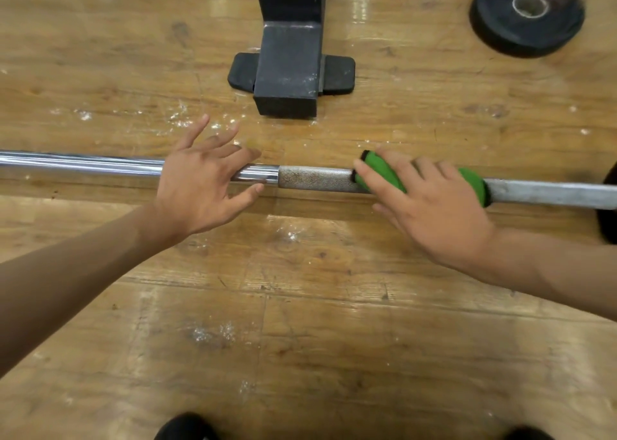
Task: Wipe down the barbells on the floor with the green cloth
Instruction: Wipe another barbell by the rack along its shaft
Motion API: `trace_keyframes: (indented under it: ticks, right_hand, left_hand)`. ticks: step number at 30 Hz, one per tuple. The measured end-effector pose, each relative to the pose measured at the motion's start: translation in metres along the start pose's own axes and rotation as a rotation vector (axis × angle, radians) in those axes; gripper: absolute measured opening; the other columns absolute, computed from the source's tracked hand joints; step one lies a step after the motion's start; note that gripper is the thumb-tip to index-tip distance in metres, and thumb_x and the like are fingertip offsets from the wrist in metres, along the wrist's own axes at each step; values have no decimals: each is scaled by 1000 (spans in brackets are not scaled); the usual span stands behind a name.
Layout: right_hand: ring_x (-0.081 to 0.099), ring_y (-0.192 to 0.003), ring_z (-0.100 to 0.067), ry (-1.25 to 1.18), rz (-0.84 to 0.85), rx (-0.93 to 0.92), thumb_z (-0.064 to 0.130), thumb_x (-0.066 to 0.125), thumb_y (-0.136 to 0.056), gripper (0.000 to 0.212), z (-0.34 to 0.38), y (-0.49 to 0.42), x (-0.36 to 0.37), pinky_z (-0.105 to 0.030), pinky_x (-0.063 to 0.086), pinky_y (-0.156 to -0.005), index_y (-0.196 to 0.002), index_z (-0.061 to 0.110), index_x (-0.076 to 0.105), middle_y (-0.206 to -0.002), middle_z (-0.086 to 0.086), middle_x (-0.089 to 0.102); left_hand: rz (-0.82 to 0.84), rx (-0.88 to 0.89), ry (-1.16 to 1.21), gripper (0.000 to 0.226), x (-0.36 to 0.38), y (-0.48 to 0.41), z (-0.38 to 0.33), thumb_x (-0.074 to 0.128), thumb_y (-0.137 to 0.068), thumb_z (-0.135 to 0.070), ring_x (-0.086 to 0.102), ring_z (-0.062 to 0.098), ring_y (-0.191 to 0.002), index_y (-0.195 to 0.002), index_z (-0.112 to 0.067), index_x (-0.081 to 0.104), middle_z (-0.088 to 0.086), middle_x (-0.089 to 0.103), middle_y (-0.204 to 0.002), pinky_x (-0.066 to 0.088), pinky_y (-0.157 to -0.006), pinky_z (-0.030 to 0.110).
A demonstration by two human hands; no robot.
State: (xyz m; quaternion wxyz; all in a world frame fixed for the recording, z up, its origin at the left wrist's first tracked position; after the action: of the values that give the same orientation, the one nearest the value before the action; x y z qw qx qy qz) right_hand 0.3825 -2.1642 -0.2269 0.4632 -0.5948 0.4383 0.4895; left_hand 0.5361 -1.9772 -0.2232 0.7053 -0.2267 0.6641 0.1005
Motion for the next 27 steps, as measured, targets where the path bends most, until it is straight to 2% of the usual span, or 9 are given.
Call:
trace_keyframes:
  ticks: [3, 8, 10, 13, 15, 17, 20, 22, 27]
  right_hand:
    - [64, -102, -45, -22, -11, -34, 39, 44, -107, 63, 38, -34, -2, -50, 54, -80, -164, 20, 23, -157, -24, 42]
    - [63, -107, -40, -50, 22, -101, 39, 43, -107, 65, 76, -65, 2, -47, 53, -81, -165, 25, 18, -160, -19, 40]
    - [65, -99, -39, -79, 3, -147, 29, 46, -104, 65, 62, -50, -3, -45, 54, -74, -164, 27, 23, -155, -19, 45]
    - [63, -91, -34, -43, 42, -167, 6, 60, -87, 91, 21, 1, -4, -41, 54, -70, -165, 30, 19, -157, -16, 42]
    - [61, -89, -35, -12, 53, -137, 2, 66, -84, 100, -9, 39, -6, -43, 55, -71, -166, 31, 15, -160, -18, 39]
    - [61, -87, -38, -22, 32, -97, 8, 67, -92, 91, -34, 71, -10, -46, 56, -71, -165, 29, 17, -160, -20, 40]
    - [60, -82, -39, -6, 31, -102, 28, 46, -106, 61, -49, 97, -13, -46, 54, -68, -163, 24, 22, -157, -22, 44]
    - [61, -80, -40, 11, 29, -101, 33, 38, -107, 57, -42, 99, -14, -46, 54, -64, -162, 19, 28, -151, -24, 50]
    - [62, -86, -40, -22, 5, -81, 24, 46, -105, 59, 9, 71, -14, -46, 54, -69, -161, 17, 30, -148, -22, 52]
  left_hand:
    - [3, -1, 0, 62, -1, 4, -3, 38, -102, -59, 59, 36, -134, -121, -10, 72, 12, 78, -103, 24, -124, 58]
    - [36, -2, -30, 63, -1, 7, -8, 38, -101, -59, 60, 35, -134, -117, -9, 72, 12, 78, -109, 25, -124, 57]
    - [66, 2, -36, 61, 1, 9, -8, 40, -99, -59, 59, 34, -135, -113, -9, 72, 12, 78, -108, 22, -125, 56]
    - [97, -9, -22, 63, 3, 15, -7, 41, -97, -61, 57, 33, -137, -114, -9, 71, 12, 77, -112, 21, -125, 53]
    - [112, -8, -6, 65, 3, 21, -8, 40, -97, -62, 55, 33, -139, -118, -9, 70, 13, 76, -115, 23, -124, 52]
    - [117, -2, 8, 67, 2, 28, -12, 40, -97, -63, 54, 34, -140, -123, -8, 69, 14, 76, -116, 25, -124, 53]
    - [93, -4, 27, 70, -2, 37, -19, 38, -98, -63, 53, 36, -141, -129, -7, 68, 14, 75, -116, 26, -123, 54]
    - [73, 0, 27, 72, -5, 45, -24, 38, -98, -64, 54, 37, -140, -132, -7, 66, 13, 74, -118, 28, -122, 54]
    - [49, 10, 30, 75, -9, 60, -34, 40, -96, -64, 56, 39, -137, -135, -4, 65, 16, 73, -121, 35, -118, 56]
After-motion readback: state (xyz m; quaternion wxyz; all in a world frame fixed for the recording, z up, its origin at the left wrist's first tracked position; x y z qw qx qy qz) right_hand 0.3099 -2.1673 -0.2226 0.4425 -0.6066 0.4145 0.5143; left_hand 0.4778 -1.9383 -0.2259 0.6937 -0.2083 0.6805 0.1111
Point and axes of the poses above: each hand's wrist, its own y-axis away from the middle knuckle, its own x-axis out of the palm, z = x × y, the point moved 10 cm from there along -y, towards the middle knuckle
